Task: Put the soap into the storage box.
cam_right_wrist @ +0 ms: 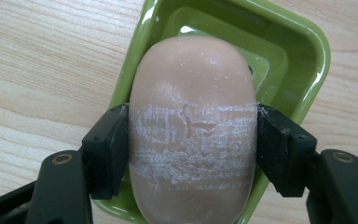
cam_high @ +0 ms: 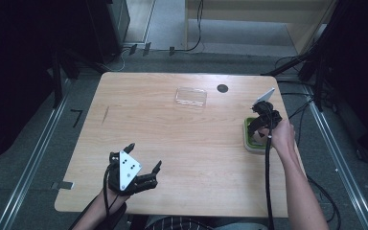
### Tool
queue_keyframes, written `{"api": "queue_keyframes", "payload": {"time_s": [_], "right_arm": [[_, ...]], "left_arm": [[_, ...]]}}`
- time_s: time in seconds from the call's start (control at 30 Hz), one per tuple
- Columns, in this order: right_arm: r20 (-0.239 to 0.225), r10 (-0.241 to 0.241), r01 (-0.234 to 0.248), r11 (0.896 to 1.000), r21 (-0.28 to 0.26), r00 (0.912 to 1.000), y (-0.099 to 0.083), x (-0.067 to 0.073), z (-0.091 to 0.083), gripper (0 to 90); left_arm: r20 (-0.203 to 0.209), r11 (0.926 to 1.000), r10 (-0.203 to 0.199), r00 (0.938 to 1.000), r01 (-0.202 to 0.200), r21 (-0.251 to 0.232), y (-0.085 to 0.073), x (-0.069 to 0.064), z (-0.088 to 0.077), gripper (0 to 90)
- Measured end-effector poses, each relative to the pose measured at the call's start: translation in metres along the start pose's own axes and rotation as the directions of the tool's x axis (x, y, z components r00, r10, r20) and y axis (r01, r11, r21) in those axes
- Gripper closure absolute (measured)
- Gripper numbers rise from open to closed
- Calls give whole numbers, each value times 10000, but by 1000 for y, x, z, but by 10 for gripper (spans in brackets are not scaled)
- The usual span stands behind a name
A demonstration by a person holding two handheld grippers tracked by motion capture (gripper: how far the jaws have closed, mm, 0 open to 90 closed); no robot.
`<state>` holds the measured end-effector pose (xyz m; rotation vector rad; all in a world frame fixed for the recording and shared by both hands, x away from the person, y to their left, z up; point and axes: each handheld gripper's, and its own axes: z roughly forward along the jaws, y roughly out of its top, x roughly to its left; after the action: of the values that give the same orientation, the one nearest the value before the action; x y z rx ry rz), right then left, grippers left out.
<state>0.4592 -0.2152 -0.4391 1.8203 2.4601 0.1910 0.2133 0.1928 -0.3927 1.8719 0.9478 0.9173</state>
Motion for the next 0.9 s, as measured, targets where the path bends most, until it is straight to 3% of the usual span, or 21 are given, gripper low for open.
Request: {"api": "queue_keyframes", "payload": {"time_s": [0.27, 0.9], "right_arm": [[-55, -357, 357, 9993, -93, 9993, 0, 0, 3, 334], [-27, -302, 302, 9995, -27, 9995, 1, -1, 8, 332]], "left_arm": [[5, 10000, 13, 10000, -13, 8, 0, 0, 0, 98], [-4, 10000, 19, 10000, -19, -4, 0, 0, 0, 98]]}}
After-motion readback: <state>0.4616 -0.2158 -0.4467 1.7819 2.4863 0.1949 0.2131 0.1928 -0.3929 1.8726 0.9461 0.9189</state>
